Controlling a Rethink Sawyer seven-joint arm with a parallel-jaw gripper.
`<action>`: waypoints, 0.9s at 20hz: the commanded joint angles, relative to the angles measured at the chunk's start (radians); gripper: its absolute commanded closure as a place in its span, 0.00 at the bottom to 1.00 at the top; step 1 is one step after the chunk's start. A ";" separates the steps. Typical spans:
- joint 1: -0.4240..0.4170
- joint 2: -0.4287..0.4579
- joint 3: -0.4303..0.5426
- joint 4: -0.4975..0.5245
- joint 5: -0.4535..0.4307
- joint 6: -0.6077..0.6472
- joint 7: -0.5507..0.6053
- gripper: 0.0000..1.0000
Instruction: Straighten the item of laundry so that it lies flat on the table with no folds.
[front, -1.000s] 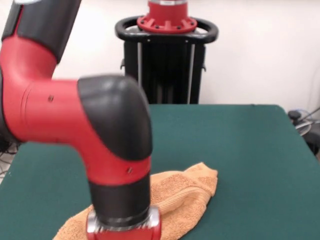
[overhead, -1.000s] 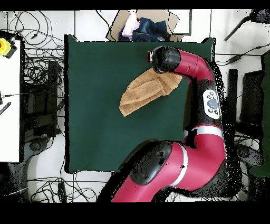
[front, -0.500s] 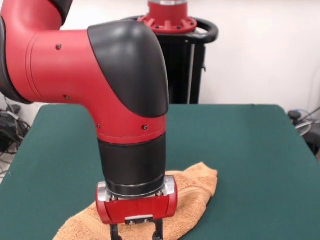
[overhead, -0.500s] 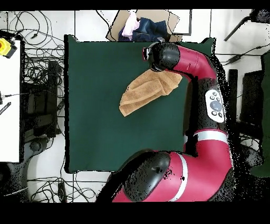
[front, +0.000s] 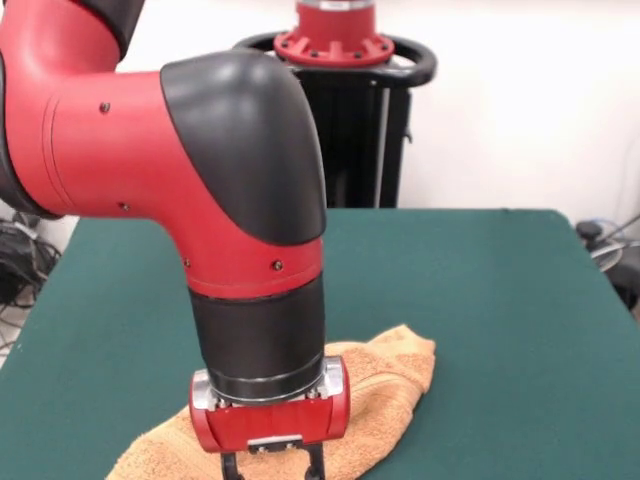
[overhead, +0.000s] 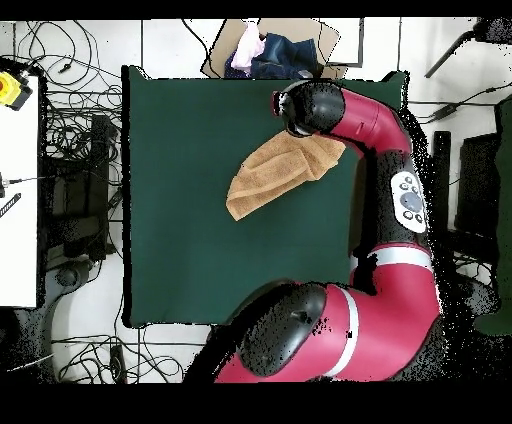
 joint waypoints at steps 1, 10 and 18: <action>0.002 0.109 -0.028 0.081 0.067 0.205 0.222 0.00; 0.040 0.099 -0.083 0.041 0.132 0.464 0.289 0.00; 0.036 0.123 -0.072 -0.002 0.143 0.490 0.279 0.00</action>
